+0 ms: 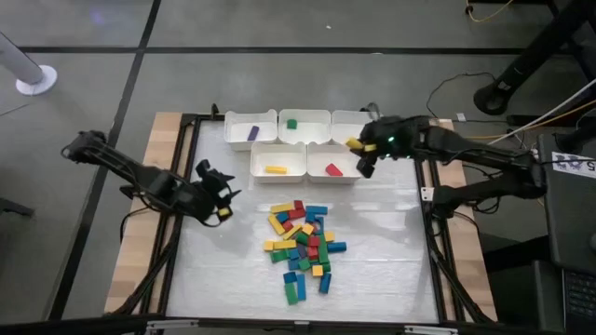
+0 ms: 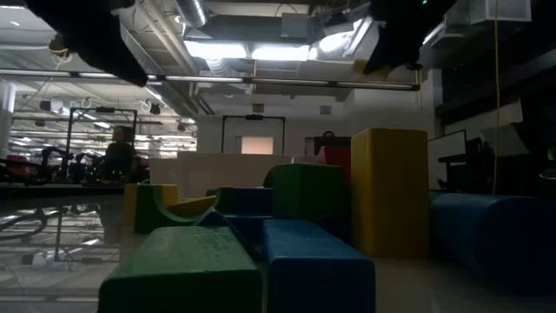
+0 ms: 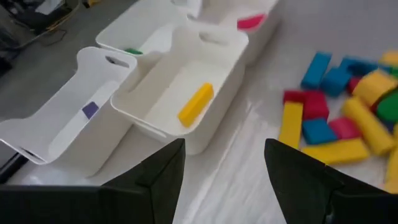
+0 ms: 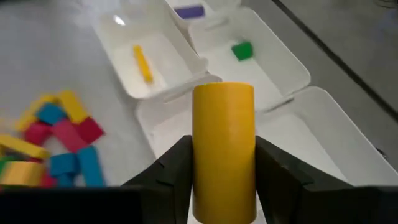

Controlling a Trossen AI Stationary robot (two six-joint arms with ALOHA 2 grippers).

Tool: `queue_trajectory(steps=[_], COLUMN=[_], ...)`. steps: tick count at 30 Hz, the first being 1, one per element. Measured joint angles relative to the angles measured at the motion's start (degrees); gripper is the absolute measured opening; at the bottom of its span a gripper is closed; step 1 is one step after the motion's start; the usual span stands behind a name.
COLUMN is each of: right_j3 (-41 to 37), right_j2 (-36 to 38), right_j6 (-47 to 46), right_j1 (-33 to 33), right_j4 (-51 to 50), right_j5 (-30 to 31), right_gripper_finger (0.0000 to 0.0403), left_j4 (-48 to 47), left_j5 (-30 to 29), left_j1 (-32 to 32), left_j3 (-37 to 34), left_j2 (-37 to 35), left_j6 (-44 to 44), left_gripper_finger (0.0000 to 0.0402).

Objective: Sort blocks
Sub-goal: Put the yellow block into the bottom left bin

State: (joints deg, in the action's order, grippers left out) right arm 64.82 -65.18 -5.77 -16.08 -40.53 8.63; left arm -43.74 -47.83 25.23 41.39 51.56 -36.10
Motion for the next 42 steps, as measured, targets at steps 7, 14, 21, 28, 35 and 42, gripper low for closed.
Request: queue_trajectory(steps=[7, 14, 21, 28, 35, 42], right_j3=[0.0, 0.0, 0.0, 0.1, 0.1, 0.1], right_j2=[8.5, 13.2, 13.6, 6.6, -5.0, -17.1], right_j6=[3.2, 2.8, 5.4, 9.0, 7.8, 3.0], right_j1=[-6.8, -13.8, -18.6, -24.6, -23.7, -17.6], right_j4=[1.6, 4.2, 4.2, 10.0, 22.3, 34.6], right_j5=[-15.7, -18.0, -23.7, -44.1, -56.0, -50.5], right_gripper_finger=[0.0140, 0.0140, 0.0140, 0.0140, 0.0140, 0.0140], left_j4=[-2.4, -4.7, -10.2, -9.2, -8.9, -7.1], left_j5=[-0.6, -0.5, -2.2, -7.9, -8.1, -8.1], left_j1=[-2.9, -4.0, -4.4, -6.1, -6.6, -6.6], left_j3=[0.0, 0.0, 0.1, 0.1, 0.1, 0.1], left_j2=[-7.6, -10.4, -10.2, -10.2, -10.2, -10.2], left_j6=[-10.5, -12.5, -6.0, -8.5, -9.5, -8.8], left_gripper_finger=[0.0209, 0.0209, 0.0209, 0.0209, 0.0209, 0.0209])
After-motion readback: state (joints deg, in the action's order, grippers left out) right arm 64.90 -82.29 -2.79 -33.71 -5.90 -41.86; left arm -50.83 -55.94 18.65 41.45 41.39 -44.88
